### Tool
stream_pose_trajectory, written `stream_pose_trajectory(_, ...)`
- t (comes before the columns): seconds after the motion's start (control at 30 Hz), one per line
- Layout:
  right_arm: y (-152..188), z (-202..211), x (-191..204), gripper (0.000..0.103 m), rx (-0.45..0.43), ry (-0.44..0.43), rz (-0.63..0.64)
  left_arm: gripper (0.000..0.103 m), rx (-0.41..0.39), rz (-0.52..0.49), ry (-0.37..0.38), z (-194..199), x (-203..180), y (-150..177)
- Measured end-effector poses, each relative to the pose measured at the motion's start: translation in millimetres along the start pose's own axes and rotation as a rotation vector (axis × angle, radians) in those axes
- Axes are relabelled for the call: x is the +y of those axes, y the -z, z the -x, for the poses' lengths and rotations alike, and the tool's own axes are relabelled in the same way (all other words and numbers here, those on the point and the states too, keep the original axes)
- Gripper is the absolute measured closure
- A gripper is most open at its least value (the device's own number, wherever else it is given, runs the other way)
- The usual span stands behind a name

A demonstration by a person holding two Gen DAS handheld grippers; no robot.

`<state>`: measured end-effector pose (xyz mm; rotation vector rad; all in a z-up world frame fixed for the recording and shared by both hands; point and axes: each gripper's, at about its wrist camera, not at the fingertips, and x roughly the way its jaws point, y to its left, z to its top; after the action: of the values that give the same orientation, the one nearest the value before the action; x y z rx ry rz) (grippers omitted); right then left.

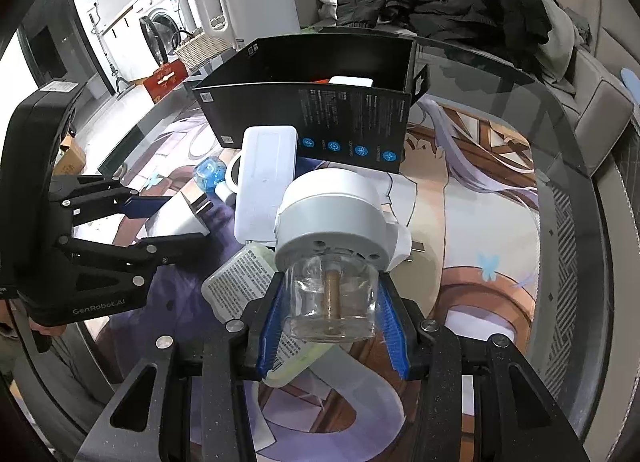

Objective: Organize rigid objects
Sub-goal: 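Lift the charger with the left tool while the right tool lifts the plug device over the black box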

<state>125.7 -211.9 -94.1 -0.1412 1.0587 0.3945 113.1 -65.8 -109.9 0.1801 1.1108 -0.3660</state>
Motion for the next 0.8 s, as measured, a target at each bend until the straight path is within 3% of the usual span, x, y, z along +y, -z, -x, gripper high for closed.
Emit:
stream_pose_trajectory(0.3, -3, 20, 2, 0.059, -0.064, -0.005, 0.002, 0.063, -0.12, 0.001, 0.001, 31, 0, -3)
stream_pose_trajectory(0.8, -7, 35, 7, 0.059, -0.116, -0.016, 0.0, 0.063, -0.143, 0.016, 0.03, 40, 5, -7)
